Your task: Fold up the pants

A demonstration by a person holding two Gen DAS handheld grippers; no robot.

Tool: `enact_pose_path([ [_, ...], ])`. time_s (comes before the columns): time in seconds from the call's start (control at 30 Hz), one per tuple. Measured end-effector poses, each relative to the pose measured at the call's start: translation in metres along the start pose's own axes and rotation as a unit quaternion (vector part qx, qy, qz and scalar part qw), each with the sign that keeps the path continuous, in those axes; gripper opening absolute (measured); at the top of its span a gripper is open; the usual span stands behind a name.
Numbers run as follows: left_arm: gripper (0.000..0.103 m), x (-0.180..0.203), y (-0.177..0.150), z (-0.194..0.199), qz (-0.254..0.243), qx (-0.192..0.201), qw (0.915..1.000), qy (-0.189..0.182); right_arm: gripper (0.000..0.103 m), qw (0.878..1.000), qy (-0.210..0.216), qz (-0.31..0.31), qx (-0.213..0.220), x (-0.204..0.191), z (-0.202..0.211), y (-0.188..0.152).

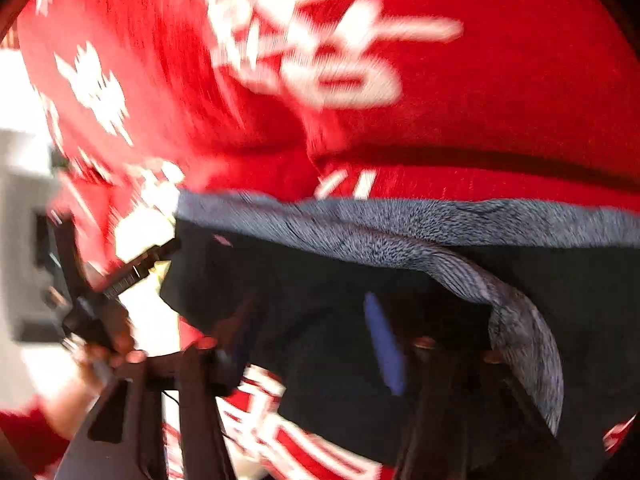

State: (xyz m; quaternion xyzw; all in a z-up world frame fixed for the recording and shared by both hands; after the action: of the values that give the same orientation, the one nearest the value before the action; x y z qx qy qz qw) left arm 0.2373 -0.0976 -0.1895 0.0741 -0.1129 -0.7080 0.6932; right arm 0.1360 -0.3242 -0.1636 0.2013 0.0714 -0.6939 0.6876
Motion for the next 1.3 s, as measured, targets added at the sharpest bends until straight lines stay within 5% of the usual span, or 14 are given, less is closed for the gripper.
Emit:
enact_pose_path([
  [0.1, 0.081, 0.013, 0.003, -0.03, 0.004, 0.004, 0.9996, 0.028, 0.044, 0.998, -0.048, 0.024, -0.013, 0.015, -0.025, 0.012],
  [0.2, 0.083, 0.021, 0.016, -0.047, -0.003, 0.025, 0.998, 0.059, 0.042, 0.999, -0.05, 0.012, 0.013, 0.025, -0.021, 0.025],
  [0.37, 0.083, 0.027, 0.018, -0.033, 0.002, 0.0, 0.9984, 0.056, 0.056, 0.998, -0.023, -0.026, 0.057, 0.03, 0.014, 0.016],
  [0.43, 0.083, 0.035, 0.002, -0.018, -0.015, -0.008, 0.9986, 0.05, 0.066, 0.997, -0.015, -0.038, 0.067, 0.031, 0.032, -0.005],
  [0.83, 0.083, 0.149, -0.166, 0.032, -0.137, -0.087, 0.9866, -0.021, 0.066, 0.984, -0.036, -0.166, 0.061, 0.054, 0.091, -0.188],
  [1.3, 0.083, 0.211, -0.248, 0.06, -0.209, -0.097, 0.9717, -0.053, 0.067, 0.941, -0.088, -0.313, 0.089, 0.063, 0.136, -0.375],
])
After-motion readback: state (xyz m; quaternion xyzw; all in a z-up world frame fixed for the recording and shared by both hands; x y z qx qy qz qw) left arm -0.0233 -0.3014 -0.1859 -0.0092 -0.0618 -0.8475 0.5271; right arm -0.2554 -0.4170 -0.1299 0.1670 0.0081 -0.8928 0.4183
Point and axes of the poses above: each gripper's, at about its wrist camera, not at the fingertips, and z roughly against the way its jaws point, x to its right, y to its top, the point moved 6 cm from there along -z, roughly the way its jaws point, and after that the axes turned 14 degrees about z, right-handed, at the moved point
